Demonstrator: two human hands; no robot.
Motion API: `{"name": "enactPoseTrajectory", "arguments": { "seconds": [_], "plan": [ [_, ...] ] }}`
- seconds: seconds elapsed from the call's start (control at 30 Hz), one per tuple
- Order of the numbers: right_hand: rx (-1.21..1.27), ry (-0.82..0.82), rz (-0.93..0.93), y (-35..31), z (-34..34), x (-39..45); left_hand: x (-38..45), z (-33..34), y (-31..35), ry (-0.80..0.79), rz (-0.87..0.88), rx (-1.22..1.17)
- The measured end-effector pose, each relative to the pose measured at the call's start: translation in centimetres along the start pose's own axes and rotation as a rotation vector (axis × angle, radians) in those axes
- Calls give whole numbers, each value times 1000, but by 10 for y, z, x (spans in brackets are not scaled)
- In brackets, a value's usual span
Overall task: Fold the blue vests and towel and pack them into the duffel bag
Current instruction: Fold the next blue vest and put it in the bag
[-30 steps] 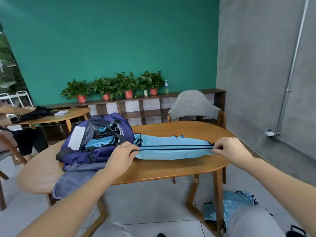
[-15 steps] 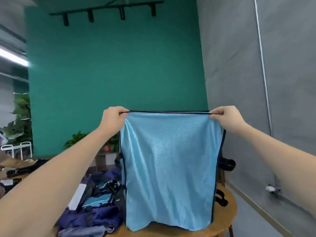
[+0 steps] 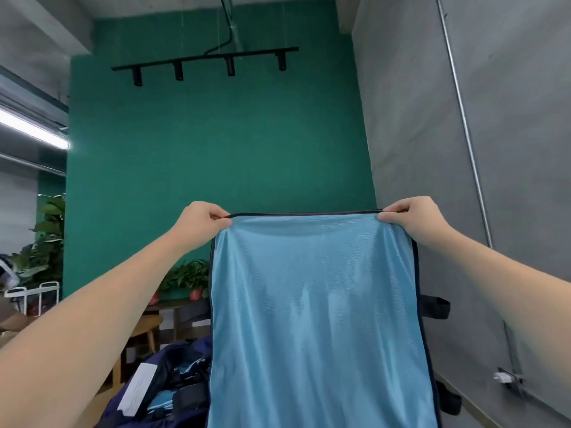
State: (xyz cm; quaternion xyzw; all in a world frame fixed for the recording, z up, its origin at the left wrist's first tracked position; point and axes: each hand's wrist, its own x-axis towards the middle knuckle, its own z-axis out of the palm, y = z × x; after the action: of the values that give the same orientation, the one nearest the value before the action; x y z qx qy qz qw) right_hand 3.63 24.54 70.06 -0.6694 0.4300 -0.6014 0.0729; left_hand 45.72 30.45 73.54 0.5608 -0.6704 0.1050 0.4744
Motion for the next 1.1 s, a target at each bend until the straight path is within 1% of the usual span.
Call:
{"name": "enactPoseTrajectory", "arguments": {
  "seconds": [0.17,0.33,0.4,0.5,0.57,0.63,0.67,0.73,0.8,0.83,0.9,1.0,1.1],
  "plan": [
    [-25,-37,29,18,13,0,-1,15,-32,-131,-94,-137],
    [-97,-103,43,49,36,0,-5,56,-72,-159,-129,-70],
    [-160,-166,39,63,47,0,-6,72,-87,-192,-123,-30],
    [-307,-317,40,82,65,3,-8,96,-105,-287,-158,59],
    [-399,-421,121,92,81,7,-9,115,-112,-383,-244,124],
    [-428,-541,264,103,96,12,-10,135,-119,-472,-411,68],
    [-370,-604,363,109,104,14,-10,145,-123,-497,-505,-8],
    [-171,-678,553,122,118,13,-11,162,-131,-483,-657,-205],
    [-2,-664,656,143,134,15,-7,182,-142,-433,-719,-371],
    [51,-644,671,154,142,17,-5,191,-147,-413,-715,-402],
    [91,-593,638,178,159,22,-2,211,-158,-368,-672,-363],
    [63,-527,613,212,185,28,3,244,-180,-335,-614,-270],
    [-9,-526,647,250,213,31,9,286,-207,-330,-588,-192]
  ]
}}
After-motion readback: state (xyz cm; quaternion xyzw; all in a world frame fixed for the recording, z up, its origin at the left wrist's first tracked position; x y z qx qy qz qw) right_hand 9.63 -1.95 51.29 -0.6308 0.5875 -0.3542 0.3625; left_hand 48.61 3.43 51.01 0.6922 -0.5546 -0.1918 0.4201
